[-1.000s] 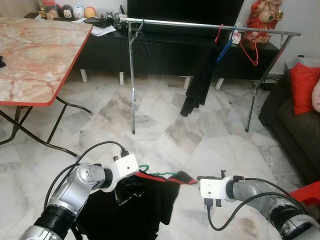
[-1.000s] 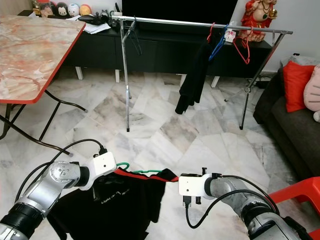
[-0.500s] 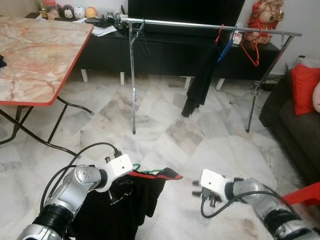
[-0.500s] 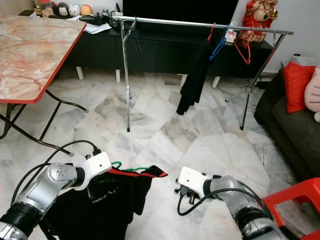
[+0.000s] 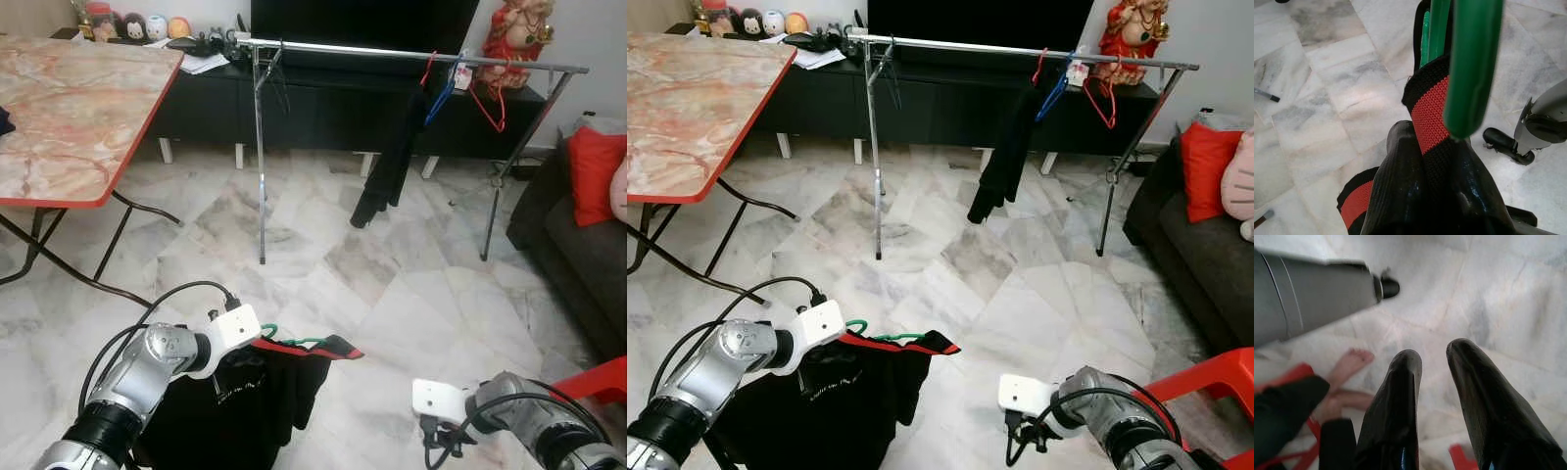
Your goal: Hang hanger
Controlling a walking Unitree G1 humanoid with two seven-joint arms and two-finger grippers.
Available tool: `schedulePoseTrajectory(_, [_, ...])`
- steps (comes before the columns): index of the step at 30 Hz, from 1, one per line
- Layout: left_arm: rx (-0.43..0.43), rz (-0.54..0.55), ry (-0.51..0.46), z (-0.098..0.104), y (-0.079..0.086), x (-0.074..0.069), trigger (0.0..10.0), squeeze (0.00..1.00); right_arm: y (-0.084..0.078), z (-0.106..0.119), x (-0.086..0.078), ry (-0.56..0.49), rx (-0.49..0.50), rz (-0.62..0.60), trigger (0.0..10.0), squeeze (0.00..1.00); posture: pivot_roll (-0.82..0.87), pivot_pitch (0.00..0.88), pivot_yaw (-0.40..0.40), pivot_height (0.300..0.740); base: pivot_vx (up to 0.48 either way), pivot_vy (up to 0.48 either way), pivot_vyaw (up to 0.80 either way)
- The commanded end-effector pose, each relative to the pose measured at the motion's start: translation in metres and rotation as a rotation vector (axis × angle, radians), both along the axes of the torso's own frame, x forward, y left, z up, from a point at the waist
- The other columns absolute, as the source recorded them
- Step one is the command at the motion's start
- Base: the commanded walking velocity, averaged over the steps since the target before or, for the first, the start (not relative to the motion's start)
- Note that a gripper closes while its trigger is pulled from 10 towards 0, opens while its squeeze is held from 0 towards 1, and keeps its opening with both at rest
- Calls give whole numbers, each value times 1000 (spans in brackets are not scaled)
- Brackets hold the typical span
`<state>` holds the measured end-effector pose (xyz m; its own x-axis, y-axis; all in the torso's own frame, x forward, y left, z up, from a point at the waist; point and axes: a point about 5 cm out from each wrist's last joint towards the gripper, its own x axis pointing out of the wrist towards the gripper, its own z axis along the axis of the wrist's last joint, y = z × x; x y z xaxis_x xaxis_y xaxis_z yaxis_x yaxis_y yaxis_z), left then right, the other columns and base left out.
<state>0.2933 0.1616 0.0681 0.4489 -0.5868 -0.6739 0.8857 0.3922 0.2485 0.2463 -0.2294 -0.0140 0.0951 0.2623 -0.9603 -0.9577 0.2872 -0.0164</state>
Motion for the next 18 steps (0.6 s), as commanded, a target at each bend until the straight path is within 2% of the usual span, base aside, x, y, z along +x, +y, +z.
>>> schedulePoseTrajectory(1, [-30, -23, -19, 5, -5, 0, 10000, 0, -9, 0, -2, 2, -34, -17, 10000, 0, -5, 0, -130, 740, 0, 0, 0])
schedulePoseTrajectory(2, [-30, -23, -19, 5, -5, 0, 10000, 0, -9, 0, -2, 2, -34, -17, 10000, 0, -5, 0, -130, 740, 0, 0, 0])
schedulePoseTrajectory(3, [-30, -24, -19, 5, -5, 0, 10000, 0, -8, 0, -2, -4, -39, -24, 10000, 627, -5, 0, -130, 740, 0, 0, 0])
schedulePoseTrajectory(4, [-29, -25, -18, 5, -5, 0, 10000, 0, -8, -1, -1, -7, -40, -30, 10000, 1000, -5, 0, -130, 740, 0, 0, 0])
schedulePoseTrajectory(18, [-34, -34, -11, 5, -7, -1, 10000, 0, -2, 1, 1, -23, -11, -7, 10000, 1000, -5, 0, -130, 740, 0, 0, 0])
